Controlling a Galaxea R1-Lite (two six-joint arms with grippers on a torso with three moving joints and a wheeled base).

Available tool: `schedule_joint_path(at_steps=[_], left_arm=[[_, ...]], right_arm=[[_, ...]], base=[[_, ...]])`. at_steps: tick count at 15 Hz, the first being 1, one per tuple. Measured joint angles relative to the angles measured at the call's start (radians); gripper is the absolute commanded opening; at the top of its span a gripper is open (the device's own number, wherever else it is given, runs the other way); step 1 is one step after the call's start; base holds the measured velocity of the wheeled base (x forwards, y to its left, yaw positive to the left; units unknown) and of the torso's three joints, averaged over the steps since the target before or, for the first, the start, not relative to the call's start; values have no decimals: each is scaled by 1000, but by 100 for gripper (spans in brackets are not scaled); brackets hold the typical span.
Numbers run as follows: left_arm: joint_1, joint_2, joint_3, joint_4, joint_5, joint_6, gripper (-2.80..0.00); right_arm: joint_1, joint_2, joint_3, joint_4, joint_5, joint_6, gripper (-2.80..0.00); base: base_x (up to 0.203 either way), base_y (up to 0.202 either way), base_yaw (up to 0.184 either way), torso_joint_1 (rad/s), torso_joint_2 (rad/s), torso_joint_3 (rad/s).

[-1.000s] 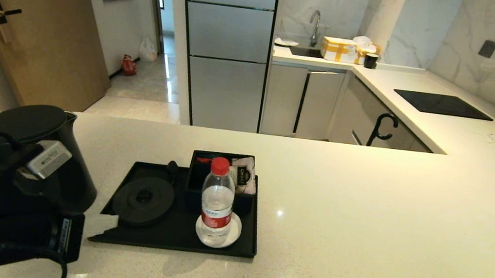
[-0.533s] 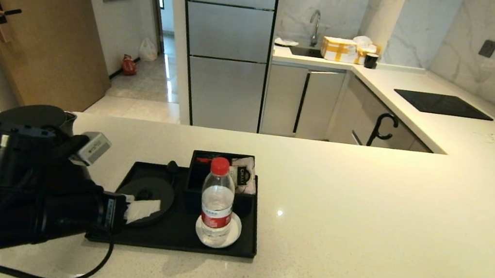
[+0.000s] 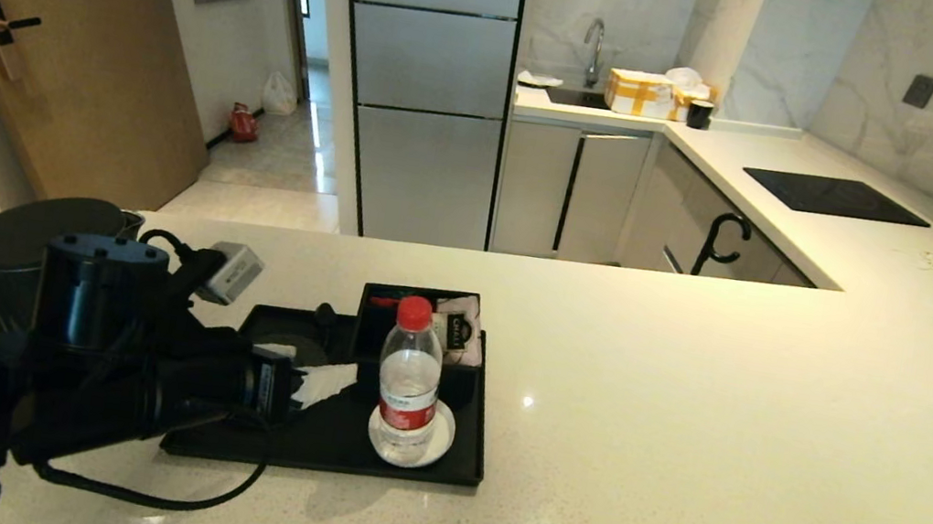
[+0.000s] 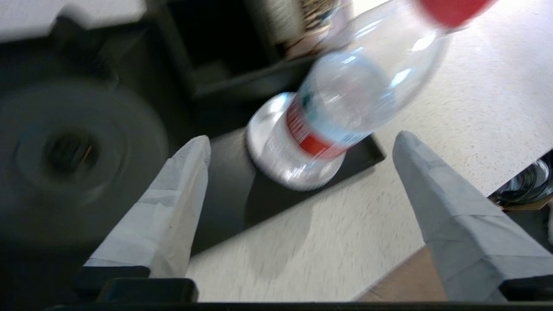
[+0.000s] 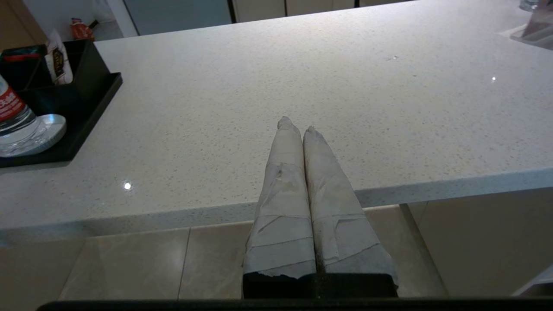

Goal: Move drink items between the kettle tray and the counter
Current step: Pick up the bottled water

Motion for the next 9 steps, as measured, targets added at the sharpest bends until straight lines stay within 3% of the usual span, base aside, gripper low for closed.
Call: schedule_joint_path(at_steps=[2,5,9], left_arm=[[-45,43,-2,-92,3,46,0],[-89,107,-14,-115,7,101,0],[-109,144,-14,-122,5,112,0]], right_arm=[[0,0,0,0,0,0,-280],[-1,0,0,0,0,0,-280],[0,0,0,0,0,0,-280]], base=[[0,0,0,0,0,0],[0,0,0,0,0,0],[0,0,0,0,0,0]])
